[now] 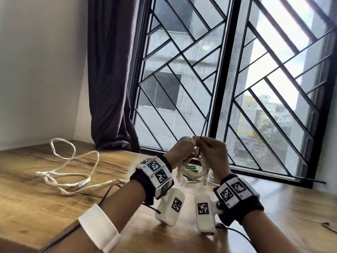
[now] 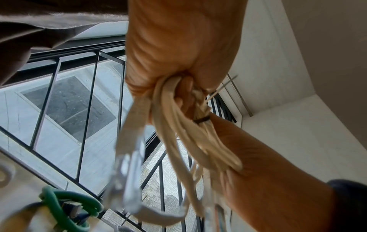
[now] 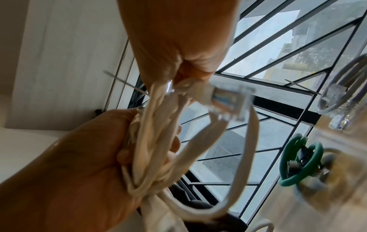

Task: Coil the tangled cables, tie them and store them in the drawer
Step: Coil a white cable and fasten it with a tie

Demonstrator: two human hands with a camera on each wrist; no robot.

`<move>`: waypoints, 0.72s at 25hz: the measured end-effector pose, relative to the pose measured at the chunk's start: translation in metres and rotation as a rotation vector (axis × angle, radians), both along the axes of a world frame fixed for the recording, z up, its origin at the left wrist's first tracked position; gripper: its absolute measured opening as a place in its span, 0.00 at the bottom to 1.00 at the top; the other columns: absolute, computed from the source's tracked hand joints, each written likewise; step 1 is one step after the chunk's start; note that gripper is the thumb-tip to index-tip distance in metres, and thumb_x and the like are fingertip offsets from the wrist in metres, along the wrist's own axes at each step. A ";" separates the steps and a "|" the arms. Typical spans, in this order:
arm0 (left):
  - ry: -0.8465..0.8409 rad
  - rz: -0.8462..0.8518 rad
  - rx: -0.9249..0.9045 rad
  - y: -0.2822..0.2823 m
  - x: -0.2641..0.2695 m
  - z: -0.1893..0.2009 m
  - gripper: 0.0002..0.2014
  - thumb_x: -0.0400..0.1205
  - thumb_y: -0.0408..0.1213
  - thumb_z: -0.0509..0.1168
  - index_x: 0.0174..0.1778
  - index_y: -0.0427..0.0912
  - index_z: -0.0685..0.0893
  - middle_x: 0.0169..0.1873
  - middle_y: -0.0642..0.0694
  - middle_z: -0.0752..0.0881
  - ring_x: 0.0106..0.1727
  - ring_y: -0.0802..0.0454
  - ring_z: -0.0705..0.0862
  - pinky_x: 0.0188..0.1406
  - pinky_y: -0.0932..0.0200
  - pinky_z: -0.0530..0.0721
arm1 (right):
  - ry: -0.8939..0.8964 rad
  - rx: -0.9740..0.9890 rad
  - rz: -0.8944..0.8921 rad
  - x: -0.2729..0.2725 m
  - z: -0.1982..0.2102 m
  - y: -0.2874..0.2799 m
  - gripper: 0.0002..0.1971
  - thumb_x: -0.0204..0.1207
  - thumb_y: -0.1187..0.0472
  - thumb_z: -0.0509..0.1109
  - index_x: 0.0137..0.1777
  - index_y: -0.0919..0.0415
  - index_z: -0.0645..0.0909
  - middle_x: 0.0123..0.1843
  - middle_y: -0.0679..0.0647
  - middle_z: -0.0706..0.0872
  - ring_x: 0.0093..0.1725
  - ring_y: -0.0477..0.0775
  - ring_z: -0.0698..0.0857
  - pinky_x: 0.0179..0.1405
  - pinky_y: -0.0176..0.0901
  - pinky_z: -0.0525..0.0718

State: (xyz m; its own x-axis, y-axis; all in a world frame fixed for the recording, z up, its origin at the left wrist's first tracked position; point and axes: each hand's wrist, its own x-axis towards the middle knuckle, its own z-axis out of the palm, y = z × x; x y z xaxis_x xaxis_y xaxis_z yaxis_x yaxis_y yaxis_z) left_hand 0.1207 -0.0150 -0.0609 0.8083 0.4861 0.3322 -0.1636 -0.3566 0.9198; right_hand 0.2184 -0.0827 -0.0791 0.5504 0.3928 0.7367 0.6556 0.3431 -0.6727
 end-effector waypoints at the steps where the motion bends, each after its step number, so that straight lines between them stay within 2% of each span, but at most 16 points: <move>1: 0.017 -0.032 0.000 0.000 -0.001 -0.001 0.12 0.87 0.41 0.52 0.43 0.39 0.75 0.17 0.50 0.68 0.13 0.59 0.62 0.16 0.71 0.61 | -0.004 0.018 -0.044 0.001 0.001 -0.003 0.08 0.71 0.58 0.75 0.46 0.62 0.90 0.34 0.51 0.89 0.33 0.40 0.85 0.37 0.40 0.80; 2: 0.029 -0.077 0.000 0.001 -0.002 -0.002 0.13 0.87 0.43 0.55 0.43 0.39 0.77 0.16 0.52 0.68 0.13 0.60 0.62 0.16 0.72 0.61 | -0.011 0.025 -0.095 0.002 0.002 -0.006 0.08 0.71 0.57 0.76 0.43 0.61 0.90 0.31 0.48 0.87 0.30 0.38 0.83 0.35 0.37 0.78; 3: 0.032 -0.125 0.003 0.002 -0.002 -0.003 0.13 0.86 0.45 0.56 0.42 0.40 0.77 0.16 0.53 0.68 0.13 0.61 0.61 0.15 0.72 0.61 | -0.011 0.027 -0.133 0.004 0.004 -0.007 0.07 0.72 0.55 0.75 0.41 0.58 0.90 0.31 0.48 0.86 0.31 0.39 0.83 0.36 0.38 0.78; 5: 0.034 -0.189 0.025 0.000 -0.004 -0.004 0.11 0.85 0.42 0.59 0.38 0.43 0.77 0.21 0.49 0.68 0.14 0.61 0.61 0.13 0.72 0.62 | -0.022 -0.005 -0.198 0.007 0.007 -0.010 0.08 0.75 0.54 0.72 0.38 0.54 0.89 0.39 0.52 0.88 0.39 0.49 0.85 0.43 0.44 0.81; 7: 0.046 -0.213 0.070 -0.005 -0.003 -0.004 0.12 0.84 0.37 0.60 0.33 0.44 0.76 0.22 0.48 0.71 0.13 0.61 0.62 0.12 0.72 0.63 | -0.066 -0.082 -0.350 0.011 0.008 -0.013 0.10 0.77 0.54 0.69 0.36 0.54 0.88 0.42 0.54 0.89 0.42 0.54 0.85 0.44 0.43 0.77; 10: 0.069 -0.217 0.151 -0.015 -0.002 -0.002 0.15 0.84 0.32 0.59 0.29 0.42 0.74 0.13 0.55 0.74 0.10 0.63 0.66 0.11 0.72 0.65 | -0.041 -0.094 -0.499 0.018 0.010 -0.020 0.11 0.77 0.54 0.68 0.38 0.56 0.89 0.45 0.54 0.89 0.46 0.57 0.85 0.42 0.42 0.73; 13: 0.064 -0.220 0.103 -0.018 0.004 -0.005 0.16 0.83 0.32 0.59 0.28 0.42 0.72 0.14 0.53 0.70 0.11 0.61 0.62 0.11 0.71 0.62 | -0.019 -0.106 -0.534 0.026 0.009 -0.021 0.11 0.77 0.54 0.68 0.41 0.57 0.90 0.46 0.54 0.90 0.47 0.57 0.85 0.42 0.41 0.72; 15: 0.022 -0.185 0.000 -0.015 0.008 -0.009 0.16 0.83 0.32 0.59 0.27 0.42 0.70 0.14 0.52 0.66 0.12 0.60 0.60 0.12 0.71 0.58 | 0.002 -0.103 -0.464 0.027 0.006 -0.019 0.12 0.79 0.54 0.67 0.44 0.59 0.89 0.41 0.54 0.89 0.42 0.55 0.84 0.41 0.40 0.73; 17: -0.060 -0.110 -0.100 -0.009 0.008 -0.010 0.14 0.82 0.30 0.59 0.29 0.41 0.72 0.14 0.54 0.65 0.13 0.61 0.60 0.11 0.70 0.56 | 0.092 -0.095 -0.184 0.021 0.003 -0.018 0.12 0.80 0.57 0.67 0.47 0.64 0.88 0.32 0.52 0.85 0.30 0.51 0.80 0.30 0.38 0.76; 18: -0.097 -0.073 -0.135 -0.004 0.006 -0.009 0.13 0.83 0.30 0.59 0.31 0.39 0.73 0.13 0.55 0.65 0.13 0.61 0.60 0.12 0.70 0.56 | 0.142 -0.112 -0.033 0.017 0.002 -0.018 0.12 0.79 0.58 0.67 0.49 0.67 0.87 0.28 0.50 0.85 0.25 0.47 0.79 0.25 0.34 0.76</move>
State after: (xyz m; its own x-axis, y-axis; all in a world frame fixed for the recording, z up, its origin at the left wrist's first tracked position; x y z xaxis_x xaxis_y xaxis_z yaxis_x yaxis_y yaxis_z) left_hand 0.1266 -0.0192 -0.0697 0.8103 0.4727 0.3463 -0.2753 -0.2146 0.9371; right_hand 0.2351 -0.1007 -0.0767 0.6596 0.4482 0.6034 0.5612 0.2404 -0.7920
